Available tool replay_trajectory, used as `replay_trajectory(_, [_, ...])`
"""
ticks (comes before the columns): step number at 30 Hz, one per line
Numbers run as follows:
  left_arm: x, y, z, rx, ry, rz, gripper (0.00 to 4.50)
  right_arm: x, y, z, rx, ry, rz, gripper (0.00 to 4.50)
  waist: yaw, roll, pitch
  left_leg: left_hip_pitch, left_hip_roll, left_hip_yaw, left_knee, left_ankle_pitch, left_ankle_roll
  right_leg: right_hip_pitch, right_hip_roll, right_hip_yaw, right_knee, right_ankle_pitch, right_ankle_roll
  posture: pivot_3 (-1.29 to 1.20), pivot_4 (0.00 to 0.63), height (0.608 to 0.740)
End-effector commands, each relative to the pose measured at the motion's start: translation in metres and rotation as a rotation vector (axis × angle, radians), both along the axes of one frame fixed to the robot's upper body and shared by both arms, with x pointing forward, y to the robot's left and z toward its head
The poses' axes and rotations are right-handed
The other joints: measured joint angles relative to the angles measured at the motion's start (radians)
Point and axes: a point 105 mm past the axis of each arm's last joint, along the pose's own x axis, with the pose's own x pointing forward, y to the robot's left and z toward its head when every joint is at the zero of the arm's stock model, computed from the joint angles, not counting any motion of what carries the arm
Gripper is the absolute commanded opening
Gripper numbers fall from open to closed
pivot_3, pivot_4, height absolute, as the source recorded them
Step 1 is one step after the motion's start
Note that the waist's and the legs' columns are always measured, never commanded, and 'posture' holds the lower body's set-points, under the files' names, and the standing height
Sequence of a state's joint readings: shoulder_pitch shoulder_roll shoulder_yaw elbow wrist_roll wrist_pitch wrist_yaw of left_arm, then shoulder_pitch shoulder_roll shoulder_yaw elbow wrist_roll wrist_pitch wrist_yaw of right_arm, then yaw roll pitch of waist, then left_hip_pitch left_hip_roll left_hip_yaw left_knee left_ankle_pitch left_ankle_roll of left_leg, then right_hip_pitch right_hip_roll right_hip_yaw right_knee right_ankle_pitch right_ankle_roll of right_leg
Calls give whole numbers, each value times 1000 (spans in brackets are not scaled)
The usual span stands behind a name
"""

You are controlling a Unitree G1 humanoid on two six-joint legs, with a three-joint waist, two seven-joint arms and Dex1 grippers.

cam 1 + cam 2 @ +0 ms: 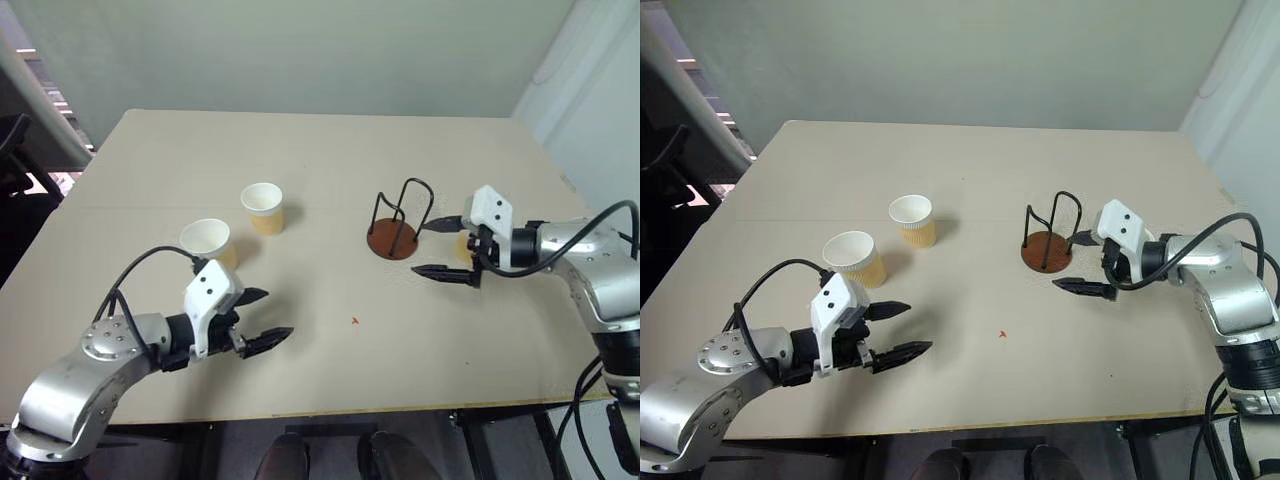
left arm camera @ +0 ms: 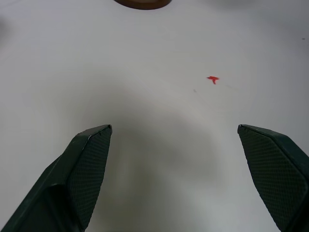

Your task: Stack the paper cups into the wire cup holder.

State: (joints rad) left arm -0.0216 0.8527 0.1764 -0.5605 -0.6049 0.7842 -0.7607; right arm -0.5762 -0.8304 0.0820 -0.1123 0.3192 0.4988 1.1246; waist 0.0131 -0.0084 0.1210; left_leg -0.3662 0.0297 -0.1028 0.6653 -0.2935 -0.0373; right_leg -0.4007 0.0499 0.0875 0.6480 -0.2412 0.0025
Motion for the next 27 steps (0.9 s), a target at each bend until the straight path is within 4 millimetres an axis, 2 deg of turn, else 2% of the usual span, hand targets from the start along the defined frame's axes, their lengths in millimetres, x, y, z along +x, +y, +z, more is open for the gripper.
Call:
replay_trajectory(1, [3, 0, 8, 9, -45, -13, 4500, -1, -6, 13, 0, -67, -10, 4433, 0, 0, 0, 0, 0, 0, 0, 0, 0, 0, 0, 0, 0, 0, 0, 0, 150, 740])
replay_trajectory(27, [6, 0, 8, 8, -62, -17, 4500, 2, -10, 11, 8, -71, -48, 4433, 0, 0, 0, 0, 0, 0, 0, 0, 0, 0, 0, 0, 0, 0, 0, 0, 150, 740])
